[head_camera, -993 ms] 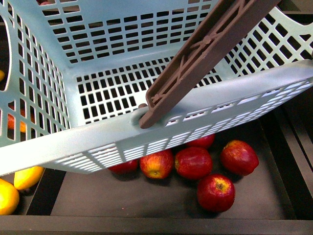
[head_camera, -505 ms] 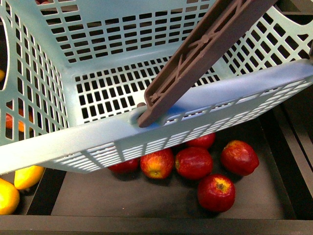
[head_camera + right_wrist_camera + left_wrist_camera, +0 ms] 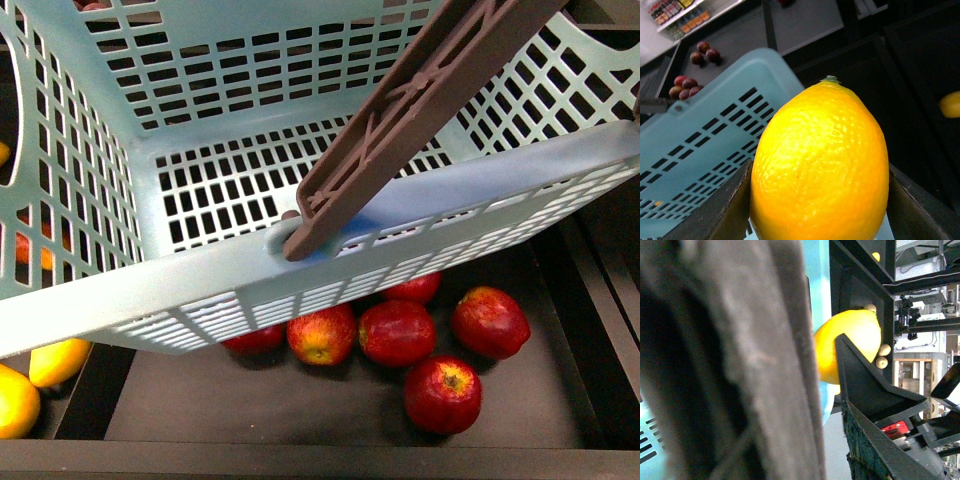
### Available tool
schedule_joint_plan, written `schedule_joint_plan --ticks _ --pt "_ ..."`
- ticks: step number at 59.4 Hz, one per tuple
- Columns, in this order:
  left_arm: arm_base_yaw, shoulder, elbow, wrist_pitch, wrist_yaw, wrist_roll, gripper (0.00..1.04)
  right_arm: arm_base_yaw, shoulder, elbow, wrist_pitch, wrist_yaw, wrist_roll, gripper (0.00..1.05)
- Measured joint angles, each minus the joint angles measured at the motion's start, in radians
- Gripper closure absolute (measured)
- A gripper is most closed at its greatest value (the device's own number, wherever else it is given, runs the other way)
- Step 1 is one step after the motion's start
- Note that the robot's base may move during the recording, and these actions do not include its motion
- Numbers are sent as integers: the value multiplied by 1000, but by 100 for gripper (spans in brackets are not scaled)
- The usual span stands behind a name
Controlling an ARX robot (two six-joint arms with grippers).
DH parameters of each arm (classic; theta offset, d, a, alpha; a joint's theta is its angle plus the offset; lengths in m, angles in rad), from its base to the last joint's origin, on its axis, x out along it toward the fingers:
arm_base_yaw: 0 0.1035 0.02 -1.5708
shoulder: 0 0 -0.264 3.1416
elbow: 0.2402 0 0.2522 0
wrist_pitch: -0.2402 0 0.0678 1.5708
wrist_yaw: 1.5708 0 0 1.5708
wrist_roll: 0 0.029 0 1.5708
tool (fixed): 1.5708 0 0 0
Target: Pick lemon and mango into basket
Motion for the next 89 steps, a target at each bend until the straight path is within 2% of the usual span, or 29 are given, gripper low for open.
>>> schedule_joint_plan --ticks 17,30,40,48,52,54,58,65,78,89 --pt "0 0 0 0 0 0 77 74 36 0 0 24 0 41" --pt "0 0 0 0 2 0 77 71 16 0 -8 53 3 7" --pt "0 0 -3 0 4 -4 77 25 -70 -11 -16 92 10 9" --pt "0 0 -3 0 -5 0 77 -44 -171 -51 -58 136 20 9" --pt "0 0 -3 0 -5 0 77 -80 -206 -124 101 96 -79 17" --pt "0 0 -3 0 -5 0 77 -96 -227 -187 220 70 -185 24" --pt "0 0 -3 0 -1 0 77 -120 -274 -294 359 35 -347 38" --pt "0 0 -3 0 5 -2 77 -165 -359 -431 411 -8 -461 64" --pt "0 0 -3 0 3 -1 77 -214 -465 -558 424 -53 -489 101" --pt "0 0 -3 0 -2 0 77 -245 -555 -633 414 -89 -499 103"
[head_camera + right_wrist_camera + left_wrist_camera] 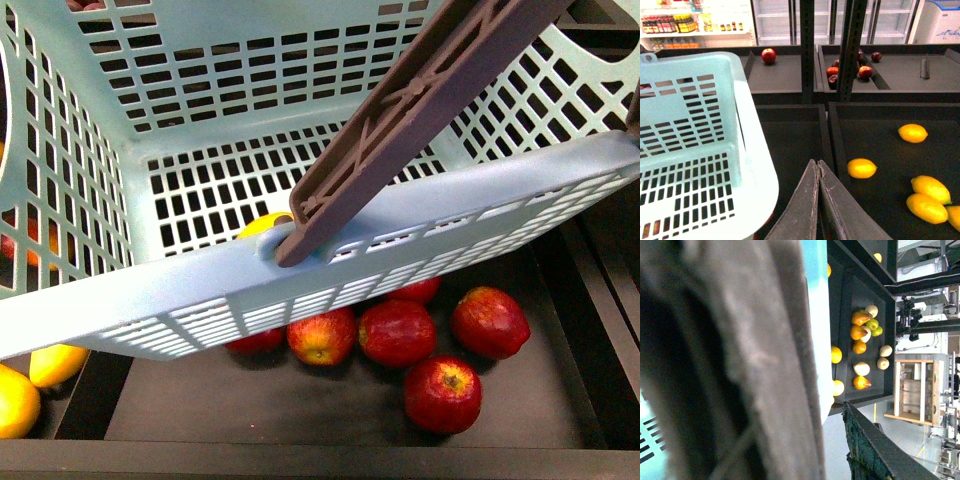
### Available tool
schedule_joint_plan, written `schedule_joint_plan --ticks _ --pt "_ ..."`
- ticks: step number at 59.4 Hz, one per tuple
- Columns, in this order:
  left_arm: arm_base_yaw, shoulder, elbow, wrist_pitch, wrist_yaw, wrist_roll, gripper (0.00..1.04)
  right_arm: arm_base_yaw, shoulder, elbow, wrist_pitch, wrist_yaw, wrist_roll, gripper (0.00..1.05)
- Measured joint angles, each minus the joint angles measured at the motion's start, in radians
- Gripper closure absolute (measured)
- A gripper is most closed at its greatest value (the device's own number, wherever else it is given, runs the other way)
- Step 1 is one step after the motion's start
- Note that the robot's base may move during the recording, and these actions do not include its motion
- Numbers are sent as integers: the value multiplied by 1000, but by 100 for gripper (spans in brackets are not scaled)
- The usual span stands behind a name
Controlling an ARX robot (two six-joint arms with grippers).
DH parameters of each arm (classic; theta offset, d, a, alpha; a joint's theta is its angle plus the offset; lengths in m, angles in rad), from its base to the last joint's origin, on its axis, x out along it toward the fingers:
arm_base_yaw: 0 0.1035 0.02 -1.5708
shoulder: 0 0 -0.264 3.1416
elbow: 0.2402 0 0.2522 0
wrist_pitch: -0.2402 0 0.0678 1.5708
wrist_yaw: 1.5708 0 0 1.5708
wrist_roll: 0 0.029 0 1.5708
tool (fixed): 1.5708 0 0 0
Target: Pick lemon and mango into basket
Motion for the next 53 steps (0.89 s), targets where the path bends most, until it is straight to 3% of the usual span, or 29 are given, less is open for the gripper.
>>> schedule_joint_plan --ticks 5,18,27,43,53 --pt "0 0 0 0 0 1 77 -57 -43 -27 -18 -70 -2 103" --pt "0 0 0 0 7 0 77 -82 -153 -81 -74 -77 -2 103" --pt "0 0 0 0 4 0 77 -82 -171 -89 -78 -77 -3 74" --pt "-5 0 0 1 4 1 77 -83 -172 -90 -80 -75 -2 8" --pt "-13 0 0 2 26 -9 77 -85 -176 -90 -80 -76 -3 9"
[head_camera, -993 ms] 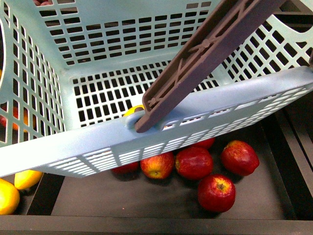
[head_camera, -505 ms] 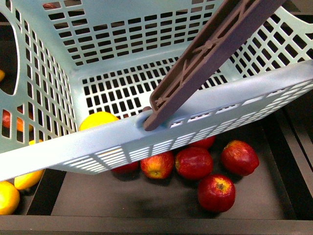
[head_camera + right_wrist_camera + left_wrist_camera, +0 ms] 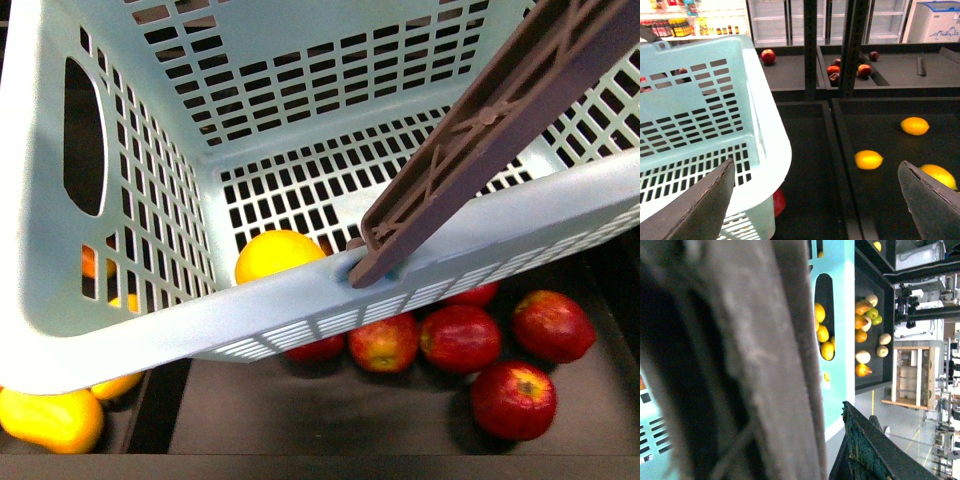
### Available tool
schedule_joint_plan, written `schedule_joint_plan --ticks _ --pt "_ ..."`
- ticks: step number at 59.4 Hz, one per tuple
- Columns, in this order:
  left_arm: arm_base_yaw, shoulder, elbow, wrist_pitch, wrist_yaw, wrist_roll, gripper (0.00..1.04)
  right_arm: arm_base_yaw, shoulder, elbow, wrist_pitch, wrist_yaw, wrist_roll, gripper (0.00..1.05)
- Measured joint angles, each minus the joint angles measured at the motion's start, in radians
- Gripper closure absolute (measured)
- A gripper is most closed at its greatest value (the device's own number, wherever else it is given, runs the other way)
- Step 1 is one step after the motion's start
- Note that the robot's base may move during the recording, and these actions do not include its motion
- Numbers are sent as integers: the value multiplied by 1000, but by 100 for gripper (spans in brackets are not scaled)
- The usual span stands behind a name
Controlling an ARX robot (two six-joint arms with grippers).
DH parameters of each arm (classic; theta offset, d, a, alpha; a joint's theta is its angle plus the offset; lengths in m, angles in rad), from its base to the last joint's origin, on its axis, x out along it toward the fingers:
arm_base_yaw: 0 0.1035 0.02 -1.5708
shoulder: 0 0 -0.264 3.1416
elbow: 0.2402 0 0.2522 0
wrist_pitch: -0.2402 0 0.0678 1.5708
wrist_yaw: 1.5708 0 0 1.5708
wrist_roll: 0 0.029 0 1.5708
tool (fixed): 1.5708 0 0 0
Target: Pick lemon and mango into basket
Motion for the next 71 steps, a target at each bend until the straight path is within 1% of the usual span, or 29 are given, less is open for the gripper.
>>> schedule_joint_plan --ticks 24,44,71 --pt "11 0 -2 2 -29 12 77 0 1 -2 -2 -1 0 9" --pt "11 -2 -2 2 -16 9 77 -1 1 -1 -2 0 0 9" --pt "11 -2 -2 2 -26 11 77 -2 1 -4 -2 -3 0 9"
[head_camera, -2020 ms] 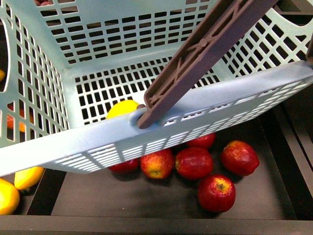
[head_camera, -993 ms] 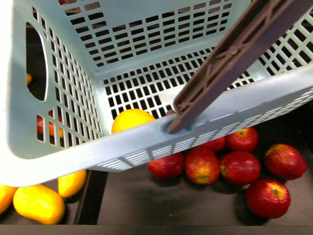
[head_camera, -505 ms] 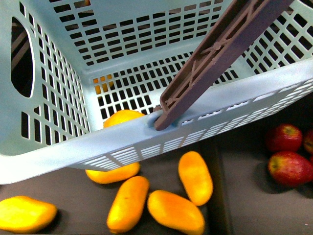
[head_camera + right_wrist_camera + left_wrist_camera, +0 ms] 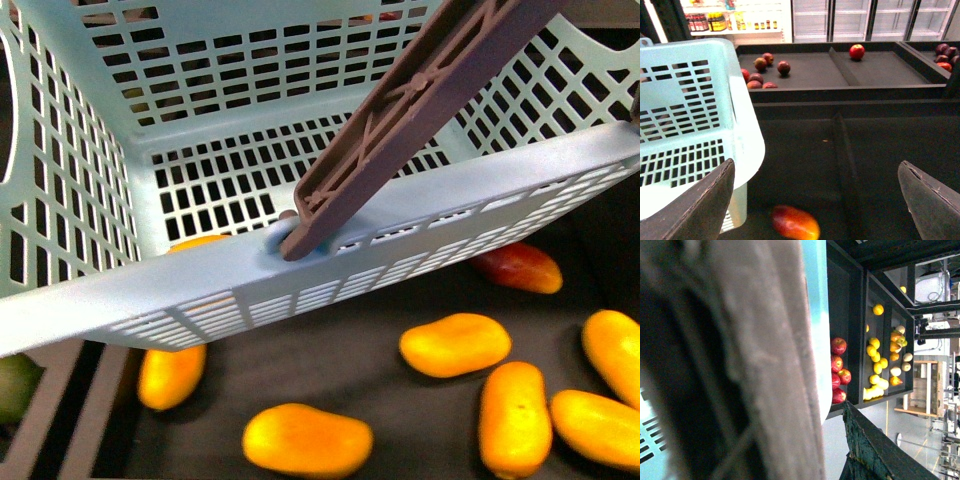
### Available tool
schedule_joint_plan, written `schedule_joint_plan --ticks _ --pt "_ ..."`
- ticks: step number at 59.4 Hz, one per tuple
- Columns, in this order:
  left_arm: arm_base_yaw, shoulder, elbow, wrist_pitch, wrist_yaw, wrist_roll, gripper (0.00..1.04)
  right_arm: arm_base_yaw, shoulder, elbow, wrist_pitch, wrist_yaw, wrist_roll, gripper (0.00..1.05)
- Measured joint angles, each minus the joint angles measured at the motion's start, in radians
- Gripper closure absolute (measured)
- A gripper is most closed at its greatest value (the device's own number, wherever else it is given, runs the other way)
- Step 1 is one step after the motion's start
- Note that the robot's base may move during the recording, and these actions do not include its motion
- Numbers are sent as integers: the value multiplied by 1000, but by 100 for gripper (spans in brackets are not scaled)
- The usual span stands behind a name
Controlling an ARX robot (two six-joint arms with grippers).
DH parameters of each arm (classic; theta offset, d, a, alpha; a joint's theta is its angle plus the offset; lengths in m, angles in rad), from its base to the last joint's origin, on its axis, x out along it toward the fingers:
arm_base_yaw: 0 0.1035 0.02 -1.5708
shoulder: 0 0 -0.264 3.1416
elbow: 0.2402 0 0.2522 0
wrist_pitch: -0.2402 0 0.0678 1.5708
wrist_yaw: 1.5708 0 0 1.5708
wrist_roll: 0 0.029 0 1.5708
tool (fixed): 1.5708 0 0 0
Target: Pick lemon and mango into basket
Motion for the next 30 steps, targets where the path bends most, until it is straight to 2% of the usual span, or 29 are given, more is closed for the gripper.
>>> schedule_joint_plan --ticks 23,30 --pt "8 0 0 0 7 -3 77 0 0 1 0 -7 0 9" --pt "16 -2 0 0 -25 5 77 1 0 1 0 -7 -1 9"
